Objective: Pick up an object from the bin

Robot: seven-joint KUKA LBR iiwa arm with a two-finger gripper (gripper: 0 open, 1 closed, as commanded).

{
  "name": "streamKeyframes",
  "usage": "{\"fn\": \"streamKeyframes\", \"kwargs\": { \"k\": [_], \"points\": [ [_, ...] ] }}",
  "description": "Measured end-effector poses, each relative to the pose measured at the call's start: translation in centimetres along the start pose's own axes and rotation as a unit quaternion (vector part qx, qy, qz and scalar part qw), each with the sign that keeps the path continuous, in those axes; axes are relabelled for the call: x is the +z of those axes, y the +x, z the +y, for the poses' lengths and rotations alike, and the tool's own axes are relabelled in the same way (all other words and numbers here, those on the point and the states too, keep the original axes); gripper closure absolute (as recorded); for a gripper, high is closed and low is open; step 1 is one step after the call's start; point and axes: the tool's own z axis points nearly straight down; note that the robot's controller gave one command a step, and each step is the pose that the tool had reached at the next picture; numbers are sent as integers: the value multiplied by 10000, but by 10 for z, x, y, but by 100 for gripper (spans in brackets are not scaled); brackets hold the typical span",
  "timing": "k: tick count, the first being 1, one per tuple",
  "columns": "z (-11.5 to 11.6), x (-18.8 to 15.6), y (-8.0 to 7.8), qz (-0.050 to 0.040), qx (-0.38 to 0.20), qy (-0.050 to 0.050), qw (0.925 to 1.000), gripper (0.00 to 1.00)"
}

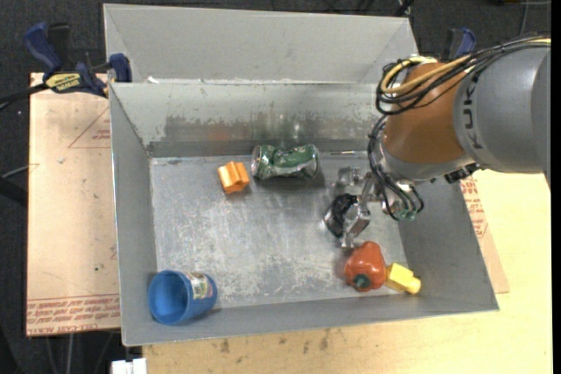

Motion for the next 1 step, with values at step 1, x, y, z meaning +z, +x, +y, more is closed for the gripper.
{"fn": "streamKeyframes", "kwargs": {
  "k": [1],
  "points": [
    [0,-1,0,0,0,1,10000,100]
  ]
}}
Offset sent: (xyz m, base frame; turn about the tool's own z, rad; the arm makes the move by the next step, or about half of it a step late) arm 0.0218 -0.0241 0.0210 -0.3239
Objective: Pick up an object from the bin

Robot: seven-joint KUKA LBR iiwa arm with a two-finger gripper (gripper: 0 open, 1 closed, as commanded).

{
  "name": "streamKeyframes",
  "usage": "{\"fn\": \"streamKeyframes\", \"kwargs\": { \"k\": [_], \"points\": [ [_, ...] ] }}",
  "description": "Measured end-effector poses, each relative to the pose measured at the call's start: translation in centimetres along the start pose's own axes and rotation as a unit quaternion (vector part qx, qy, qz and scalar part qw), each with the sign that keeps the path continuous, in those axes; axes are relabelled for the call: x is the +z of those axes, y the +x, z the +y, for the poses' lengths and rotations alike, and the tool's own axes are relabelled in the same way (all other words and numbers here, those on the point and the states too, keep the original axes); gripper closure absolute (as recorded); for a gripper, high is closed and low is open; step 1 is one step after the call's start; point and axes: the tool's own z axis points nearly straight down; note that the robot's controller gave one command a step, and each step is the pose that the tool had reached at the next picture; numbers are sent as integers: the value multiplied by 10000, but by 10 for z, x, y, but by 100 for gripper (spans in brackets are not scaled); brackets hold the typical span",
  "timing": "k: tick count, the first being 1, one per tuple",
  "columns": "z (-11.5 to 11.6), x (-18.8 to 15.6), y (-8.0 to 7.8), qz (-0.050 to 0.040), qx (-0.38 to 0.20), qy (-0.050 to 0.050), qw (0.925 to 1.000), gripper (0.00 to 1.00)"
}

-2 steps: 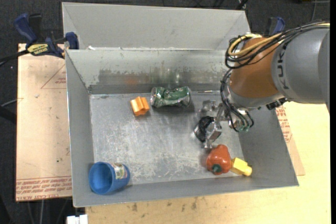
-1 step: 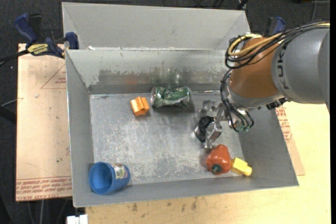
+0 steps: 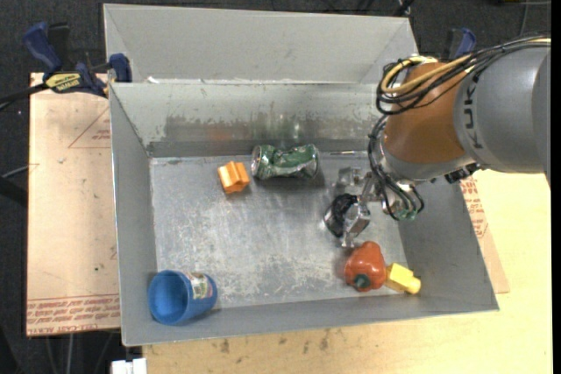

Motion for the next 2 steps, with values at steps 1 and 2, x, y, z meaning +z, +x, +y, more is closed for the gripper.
{"fn": "streamKeyframes", "kwargs": {
  "k": [1,2],
  "points": [
    [-9,-38,-11,-9,-583,18,9983,100],
    [39,-210,-13,1,-371,14,9993,100]
  ]
}}
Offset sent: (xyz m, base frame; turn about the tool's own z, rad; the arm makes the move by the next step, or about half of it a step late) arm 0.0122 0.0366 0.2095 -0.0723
